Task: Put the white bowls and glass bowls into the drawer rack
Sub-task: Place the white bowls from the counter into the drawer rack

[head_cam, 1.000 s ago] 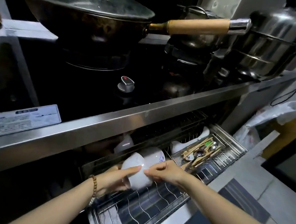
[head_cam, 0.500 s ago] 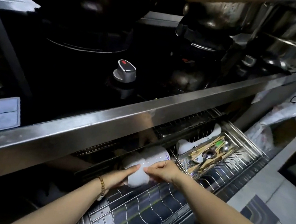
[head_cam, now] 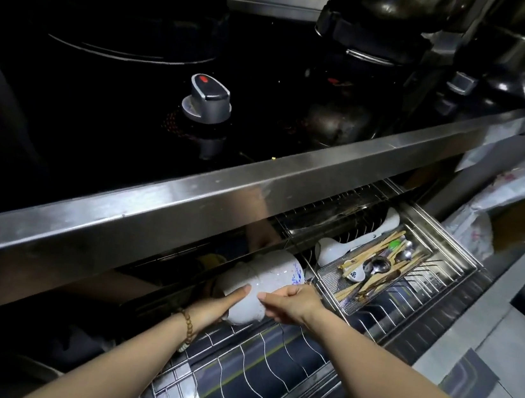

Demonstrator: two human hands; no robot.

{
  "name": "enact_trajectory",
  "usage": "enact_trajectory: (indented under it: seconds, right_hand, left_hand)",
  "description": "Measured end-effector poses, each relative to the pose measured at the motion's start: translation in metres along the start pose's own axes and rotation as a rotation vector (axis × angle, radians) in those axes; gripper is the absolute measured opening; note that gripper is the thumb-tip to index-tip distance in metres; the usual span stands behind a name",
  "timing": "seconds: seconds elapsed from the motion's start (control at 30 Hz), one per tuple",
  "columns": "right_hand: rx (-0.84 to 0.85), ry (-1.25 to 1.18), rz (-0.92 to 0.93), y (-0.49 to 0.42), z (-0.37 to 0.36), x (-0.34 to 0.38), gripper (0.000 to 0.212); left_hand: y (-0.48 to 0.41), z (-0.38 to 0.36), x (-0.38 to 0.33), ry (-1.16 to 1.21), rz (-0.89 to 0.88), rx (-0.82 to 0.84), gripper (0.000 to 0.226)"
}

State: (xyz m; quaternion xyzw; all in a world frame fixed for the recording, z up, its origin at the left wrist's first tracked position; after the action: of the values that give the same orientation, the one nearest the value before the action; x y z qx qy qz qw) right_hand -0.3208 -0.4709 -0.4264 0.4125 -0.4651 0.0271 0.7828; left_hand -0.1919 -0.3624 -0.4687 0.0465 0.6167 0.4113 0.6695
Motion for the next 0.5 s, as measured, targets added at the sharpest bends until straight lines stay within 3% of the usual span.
enact_trajectory:
  seconds: [0.23, 0.5]
  right_hand:
    - [0.017, 0.008, -0.016, 0.004, 0.001, 0.003, 0.019]
    - [0.039, -0.023, 0.085, 0.054, 0.018, 0.032, 0.009]
  left_hand:
    - [0.008, -0.001, 0.0, -0.019, -0.015, -0.057, 0.085]
    - [0.051, 0.017, -0.026, -0.104, -0.065, 0.016, 0.068]
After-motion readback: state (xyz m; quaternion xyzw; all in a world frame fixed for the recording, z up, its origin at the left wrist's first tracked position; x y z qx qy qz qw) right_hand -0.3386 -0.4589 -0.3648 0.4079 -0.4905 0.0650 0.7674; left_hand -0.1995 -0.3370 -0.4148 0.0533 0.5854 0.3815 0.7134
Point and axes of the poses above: each hand's wrist, its own y-axis away from the middle knuckle, its own z-axis out of the back of the hand, x = y × z, the point moved 1 cm from there along -y, towards the middle knuckle, and after that the axes turned 2 degrees about -y, right-handed, at the moved point
